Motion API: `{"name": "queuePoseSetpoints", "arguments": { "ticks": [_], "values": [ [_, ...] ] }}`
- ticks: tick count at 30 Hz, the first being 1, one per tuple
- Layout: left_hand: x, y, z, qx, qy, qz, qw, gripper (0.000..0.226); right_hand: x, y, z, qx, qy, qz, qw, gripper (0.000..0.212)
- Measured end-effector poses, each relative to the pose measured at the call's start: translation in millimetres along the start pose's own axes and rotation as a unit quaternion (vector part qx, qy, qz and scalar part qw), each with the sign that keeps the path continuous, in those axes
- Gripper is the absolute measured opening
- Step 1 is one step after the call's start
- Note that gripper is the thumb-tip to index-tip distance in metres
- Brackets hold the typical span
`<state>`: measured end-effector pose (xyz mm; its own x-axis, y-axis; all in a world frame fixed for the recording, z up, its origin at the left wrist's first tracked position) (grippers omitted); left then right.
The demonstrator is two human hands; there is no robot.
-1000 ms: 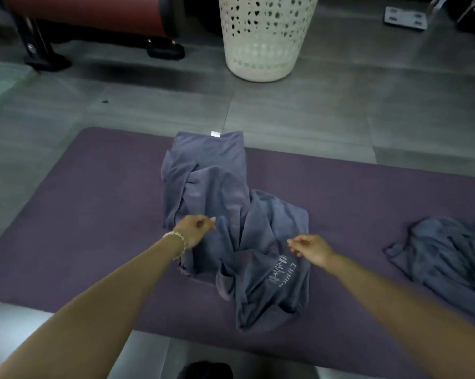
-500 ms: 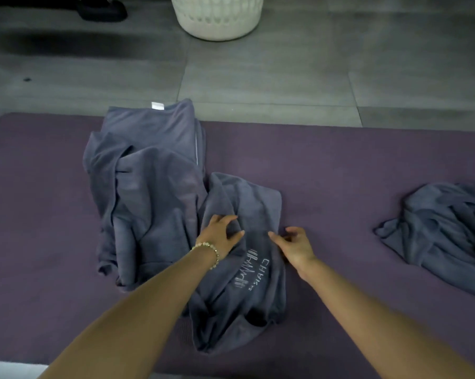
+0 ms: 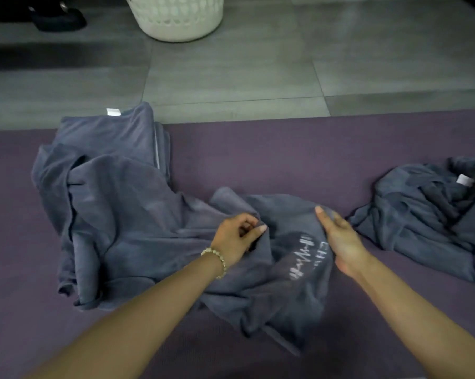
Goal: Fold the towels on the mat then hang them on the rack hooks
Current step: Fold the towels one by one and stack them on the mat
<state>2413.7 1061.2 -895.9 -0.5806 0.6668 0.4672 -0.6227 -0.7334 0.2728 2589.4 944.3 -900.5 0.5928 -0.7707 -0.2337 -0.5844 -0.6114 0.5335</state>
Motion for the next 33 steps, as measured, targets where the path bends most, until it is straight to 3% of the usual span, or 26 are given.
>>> {"name": "queuePoseSetpoints", "arguments": {
  "ticks": [2, 4, 7, 8, 9, 11, 13, 15, 16, 17, 22, 23, 26, 27, 28, 31, 33],
  "values": [
    [-28.4, -0.4, 24.8, -0.01, 0.008, -0.066, 0.998, 0.013, 35.4, 1.8, -34.5, 0.06, 0.022, 0.034, 0.997, 0.015],
    [-62.6, 4.0, 40.1, 0.011, -0.01, -0.163, 0.987, 0.016, 68.7, 5.5, -55.4, 0.109, 0.086, 0.041, 0.989, 0.027],
    [-98.3, -2.3, 53.4, 0.007, -0.25, -0.276, 0.928, 0.026, 100.3, 13.7, -60.3, 0.15, 0.215, 0.013, 0.965, 0.037],
    [-100.9, -12.3, 59.5, -0.005, -0.33, -0.256, 0.909, 0.032, 106.7, 15.2, -53.3, 0.141, 0.242, -0.009, 0.96, 0.03],
    [-100.6, -25.6, 66.9, -0.013, -0.353, -0.209, 0.912, 0.035, 110.5, 16.9, -43.4, 0.126, 0.267, -0.033, 0.955, 0.021],
    [-101.0, -49.0, 83.4, -0.02, -0.285, -0.131, 0.949, 0.04, 111.3, 22.6, -21.5, 0.112, 0.305, -0.086, 0.942, 0.014],
    [-114.7, -65.0, 95.5, -0.034, -0.234, -0.155, 0.959, 0.052, 106.9, 32.8, -2.6, 0.108, 0.345, -0.138, 0.922, 0.04],
    [-134.5, -69.6, 96.9, -0.016, -0.254, -0.22, 0.942, 0.057, 100.0, 44.2, 17.8, 0.1, 0.4, -0.206, 0.887, 0.069],
    [-142.3, -70.1, 93.9, -0.005, -0.271, -0.238, 0.933, 0.057, 99.6, 47.3, 26.8, 0.09, 0.423, -0.224, 0.874, 0.074],
    [-146.8, -69.6, 91.4, 0.006, -0.289, -0.251, 0.924, 0.057, 100.6, 47.5, 33.2, 0.077, 0.433, -0.228, 0.869, 0.072],
    [-141.4, -69.4, 84.0, 0.002, -0.386, -0.247, 0.889, 0.053, 117.2, 34.2, 38.6, 0.011, 0.351, -0.166, 0.921, 0.028],
    [-137.8, -69.0, 84.8, -0.014, -0.434, -0.253, 0.864, 0.057, 119.8, 32.5, 37.7, 0.014, 0.348, -0.162, 0.923, 0.026],
    [-130.4, -68.6, 85.0, -0.104, -0.654, -0.261, 0.702, 0.061, 121.4, 31.7, 35.4, 0.008, 0.303, -0.139, 0.943, 0.04],
    [-127.9, -66.9, 81.6, -0.112, -0.662, -0.265, 0.692, 0.059, 121.1, 31.3, 36.4, 0.003, 0.291, -0.132, 0.948, 0.045],
    [-125.8, -66.0, 75.4, -0.104, -0.628, -0.279, 0.719, 0.057, 119.9, 31.4, 35.9, 0.001, 0.279, -0.125, 0.952, 0.049],
    [-124.3, -58.1, 75.5, -0.047, -0.32, -0.311, 0.894, 0.049, 115.8, 32.4, 28.8, -0.031, 0.208, -0.107, 0.972, 0.062],
    [-124.3, -54.8, 98.6, -0.049, -0.189, -0.272, 0.942, 0.034, 115.8, 31.4, 21.0, -0.044, 0.177, -0.102, 0.978, 0.069]
  ]
}}
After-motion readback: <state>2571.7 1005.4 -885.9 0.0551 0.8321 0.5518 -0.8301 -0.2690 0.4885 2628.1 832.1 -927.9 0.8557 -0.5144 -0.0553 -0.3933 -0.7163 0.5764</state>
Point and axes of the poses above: each hand's wrist, its own y-axis away from the middle knuckle, its own x-axis out of the back of the hand, z = x × y, the point moved 5 cm from there along -y, towards the middle knuckle, and after that the axes turned 12 degrees about -y, right-handed, at the moved point
